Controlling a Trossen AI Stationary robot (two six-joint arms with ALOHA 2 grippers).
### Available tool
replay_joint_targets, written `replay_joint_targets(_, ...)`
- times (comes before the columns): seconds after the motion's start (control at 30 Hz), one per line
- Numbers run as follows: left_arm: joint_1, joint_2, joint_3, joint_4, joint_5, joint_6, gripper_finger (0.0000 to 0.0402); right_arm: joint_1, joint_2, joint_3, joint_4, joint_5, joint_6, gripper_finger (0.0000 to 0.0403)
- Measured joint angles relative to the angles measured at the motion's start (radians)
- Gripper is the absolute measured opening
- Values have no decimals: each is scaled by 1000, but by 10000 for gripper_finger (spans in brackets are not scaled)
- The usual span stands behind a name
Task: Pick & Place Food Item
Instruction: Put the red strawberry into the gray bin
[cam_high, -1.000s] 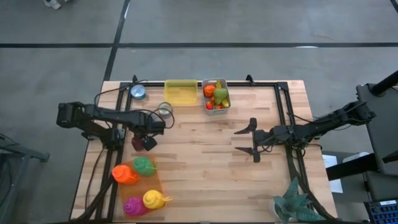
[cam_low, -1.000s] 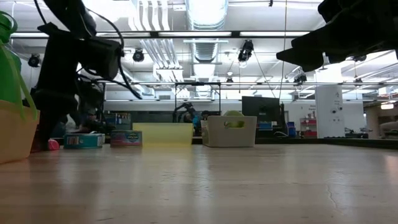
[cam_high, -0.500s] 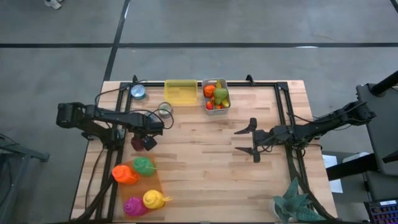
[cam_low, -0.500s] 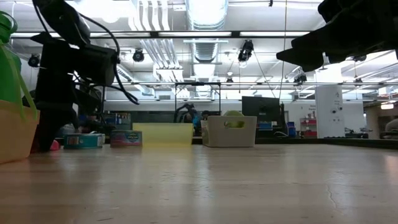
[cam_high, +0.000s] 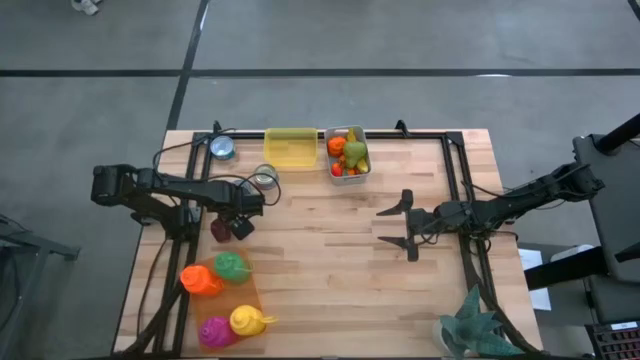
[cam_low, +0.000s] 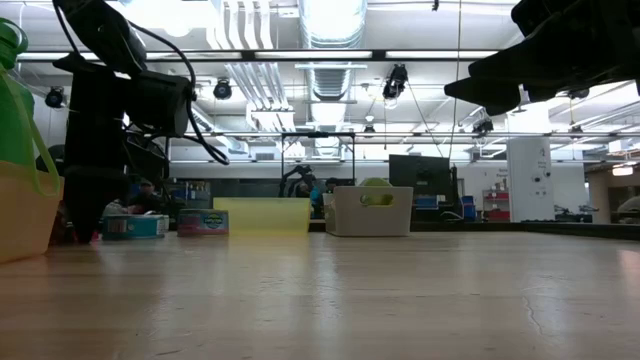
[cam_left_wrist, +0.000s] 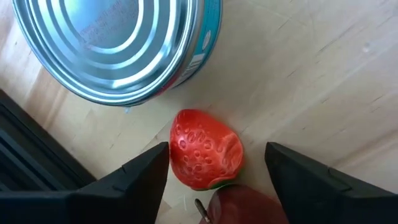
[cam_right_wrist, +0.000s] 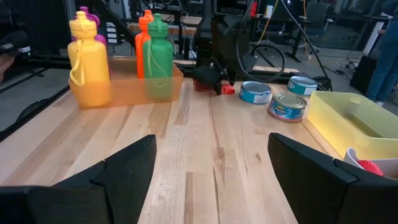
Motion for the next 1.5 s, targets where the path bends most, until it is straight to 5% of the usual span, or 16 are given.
replay_joint_targets(0.27,0,0,-1,-1,27,-15,225,0,0,0,0,0,0,306)
replay_joint_targets(1.5,0,0,7,-48,31,-53,168,0,0,0,0,0,0,306)
